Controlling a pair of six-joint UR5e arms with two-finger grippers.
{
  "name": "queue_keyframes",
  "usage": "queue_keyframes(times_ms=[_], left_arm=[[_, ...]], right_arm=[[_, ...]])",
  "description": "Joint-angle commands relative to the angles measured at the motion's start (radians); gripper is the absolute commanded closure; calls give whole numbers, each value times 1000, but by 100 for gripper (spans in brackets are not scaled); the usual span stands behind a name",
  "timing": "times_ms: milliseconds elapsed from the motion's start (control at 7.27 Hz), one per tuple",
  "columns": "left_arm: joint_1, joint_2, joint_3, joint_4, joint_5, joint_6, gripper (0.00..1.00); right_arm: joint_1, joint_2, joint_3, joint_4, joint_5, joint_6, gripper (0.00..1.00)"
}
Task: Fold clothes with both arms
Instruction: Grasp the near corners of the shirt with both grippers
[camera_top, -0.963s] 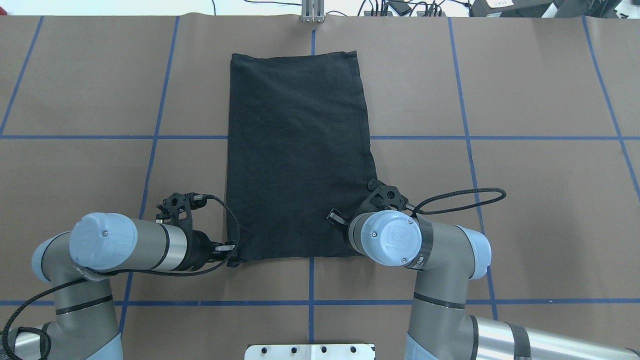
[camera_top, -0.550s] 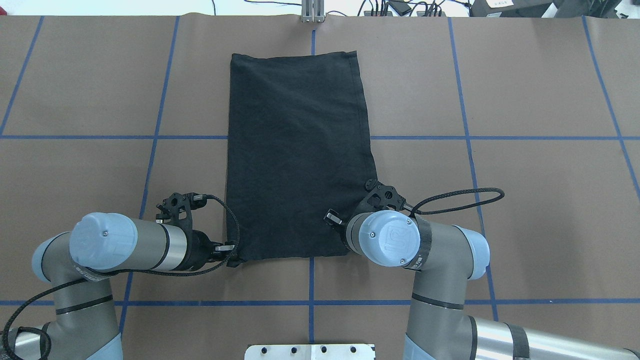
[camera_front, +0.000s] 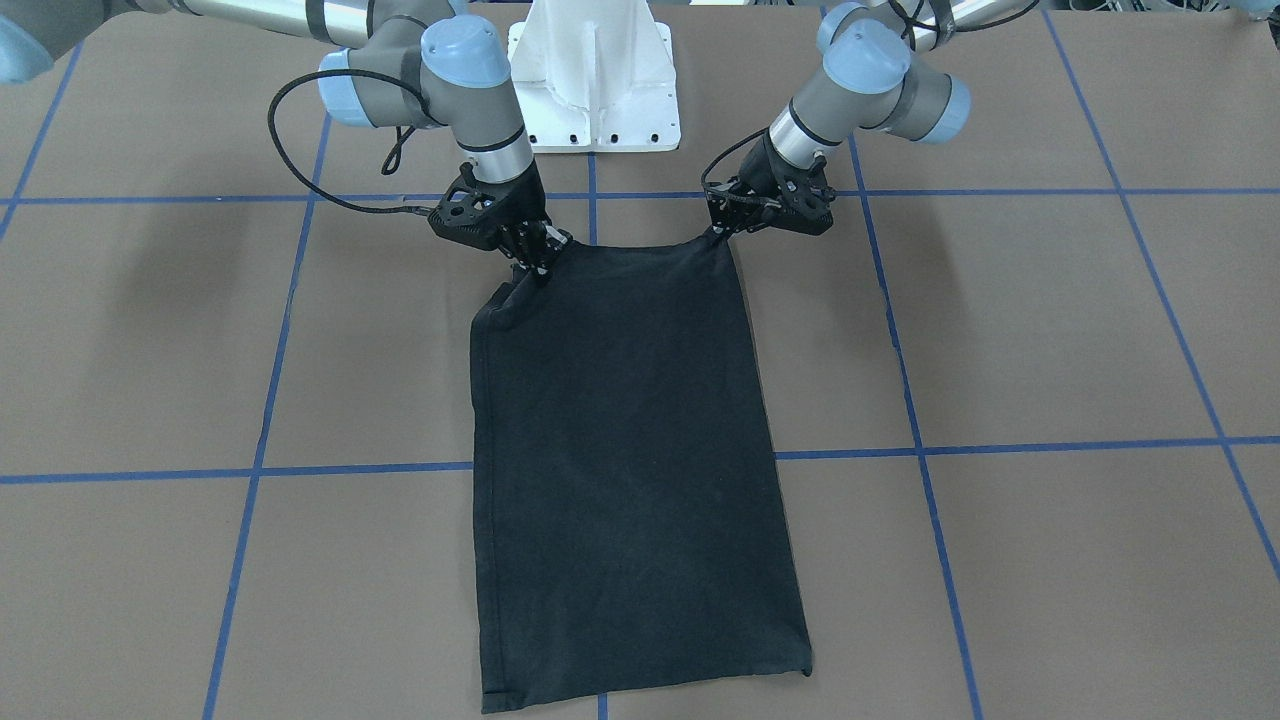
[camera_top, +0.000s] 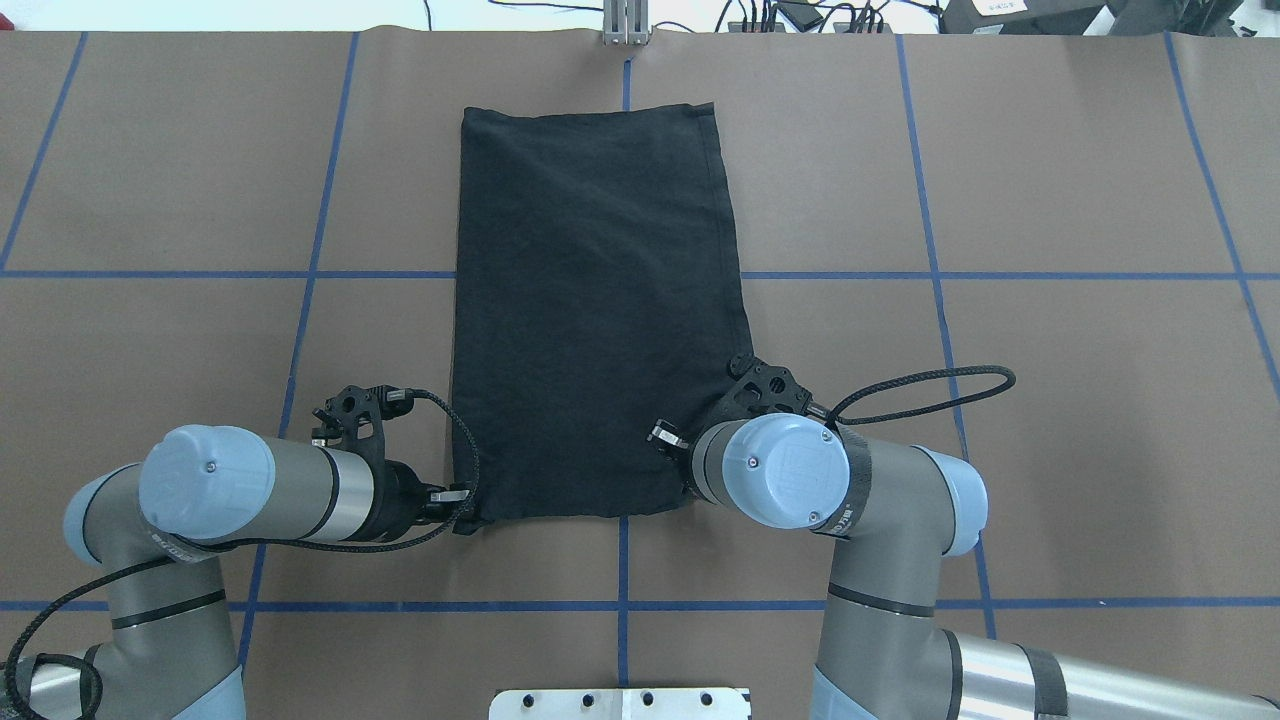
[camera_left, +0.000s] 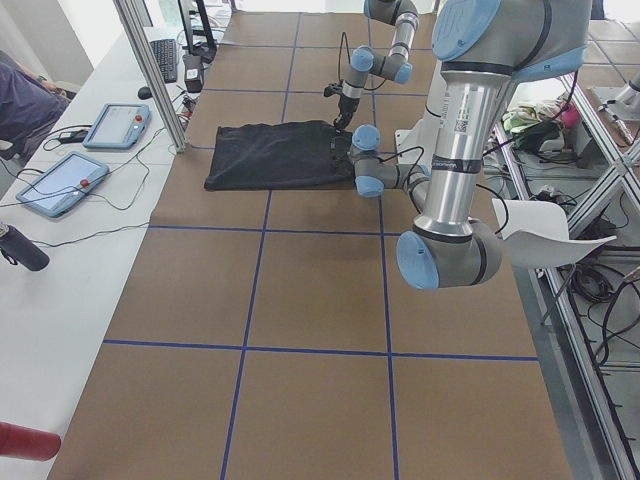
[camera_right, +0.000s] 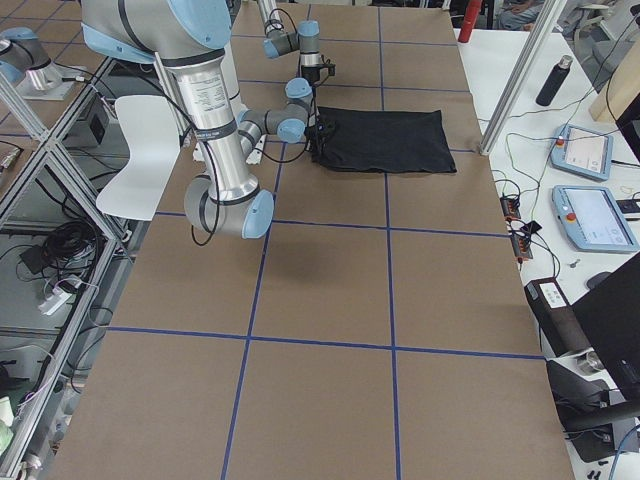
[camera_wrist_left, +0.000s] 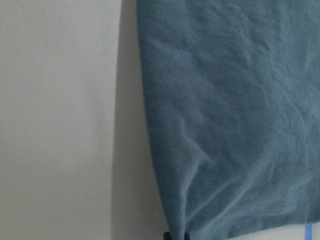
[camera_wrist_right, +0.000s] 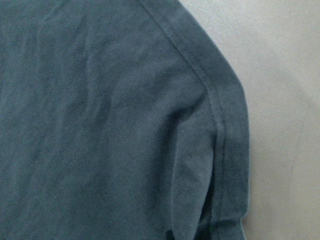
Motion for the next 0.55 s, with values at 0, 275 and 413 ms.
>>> queue_keyframes(times_ms=[0,275,413], left_arm=[[-3,6,-39,-2,-60,1,100],[0,44,-124,0,-127,0,100],[14,110,-217,0,-147,-8,100]], right_arm=[[-1,-15,56,-1,16,1,100],[-63,-112,186,-3,21,1,100],[-120,-185,278,-3,19,4,100]])
